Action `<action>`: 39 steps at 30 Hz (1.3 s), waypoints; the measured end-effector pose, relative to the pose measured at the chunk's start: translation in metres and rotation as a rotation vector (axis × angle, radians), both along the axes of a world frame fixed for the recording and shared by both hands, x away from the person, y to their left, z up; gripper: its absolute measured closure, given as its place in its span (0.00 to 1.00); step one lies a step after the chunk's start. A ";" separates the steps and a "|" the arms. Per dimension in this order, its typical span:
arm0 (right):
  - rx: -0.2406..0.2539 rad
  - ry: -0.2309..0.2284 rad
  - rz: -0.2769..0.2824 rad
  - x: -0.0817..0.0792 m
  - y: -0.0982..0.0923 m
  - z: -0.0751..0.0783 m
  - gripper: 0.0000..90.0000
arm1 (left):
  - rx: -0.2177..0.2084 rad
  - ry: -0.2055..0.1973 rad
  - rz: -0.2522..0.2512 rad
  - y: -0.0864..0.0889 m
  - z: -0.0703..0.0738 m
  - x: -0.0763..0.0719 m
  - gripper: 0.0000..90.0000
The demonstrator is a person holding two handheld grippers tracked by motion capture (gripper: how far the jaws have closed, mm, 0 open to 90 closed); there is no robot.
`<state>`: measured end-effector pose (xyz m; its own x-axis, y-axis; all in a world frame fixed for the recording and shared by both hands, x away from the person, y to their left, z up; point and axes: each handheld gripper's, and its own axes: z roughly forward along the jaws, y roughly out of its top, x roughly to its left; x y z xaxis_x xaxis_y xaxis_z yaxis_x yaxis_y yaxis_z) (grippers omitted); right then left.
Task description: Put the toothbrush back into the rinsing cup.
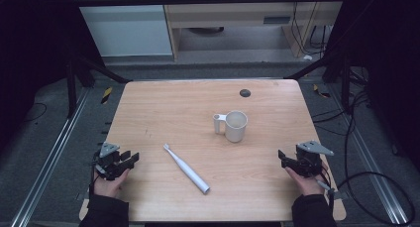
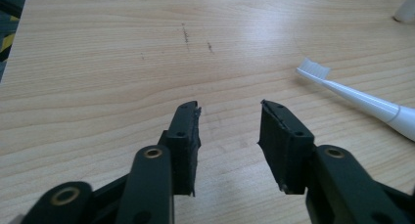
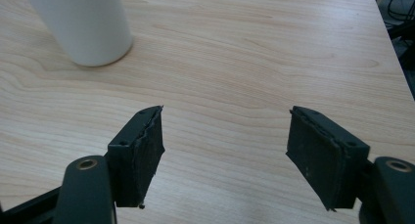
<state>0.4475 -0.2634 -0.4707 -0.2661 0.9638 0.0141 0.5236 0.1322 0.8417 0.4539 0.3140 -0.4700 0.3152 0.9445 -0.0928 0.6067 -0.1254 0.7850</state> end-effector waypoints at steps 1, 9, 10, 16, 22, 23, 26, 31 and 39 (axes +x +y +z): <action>0.000 0.000 0.000 0.000 0.000 0.000 0.33 | 0.000 0.000 0.000 0.000 0.000 0.000 0.69; 0.015 -0.012 0.107 -0.007 0.016 0.009 0.42 | 0.004 0.018 -0.039 -0.011 0.004 -0.004 0.81; 0.019 -0.014 0.131 -0.008 0.022 0.011 0.43 | 0.003 0.023 -0.049 -0.013 0.005 -0.005 0.83; 0.019 -0.007 0.198 -0.010 0.039 0.015 0.49 | 0.016 0.037 -0.077 -0.023 0.005 -0.006 0.89; 0.041 0.021 0.290 -0.011 0.061 0.017 0.58 | 0.029 0.038 -0.102 -0.030 0.006 -0.008 0.93; 0.048 0.031 0.303 -0.010 0.064 0.017 0.60 | 0.029 0.039 -0.108 -0.031 0.006 -0.008 0.93; 0.051 0.039 0.339 -0.010 0.075 0.018 0.65 | 0.029 0.035 -0.109 -0.032 0.006 -0.008 0.95; 0.052 0.049 0.380 -0.009 0.090 0.018 0.69 | 0.037 0.032 -0.117 -0.034 0.007 -0.009 0.95; 0.041 0.080 0.434 -0.008 0.116 0.015 0.78 | 0.037 0.035 -0.122 -0.035 0.007 -0.010 0.95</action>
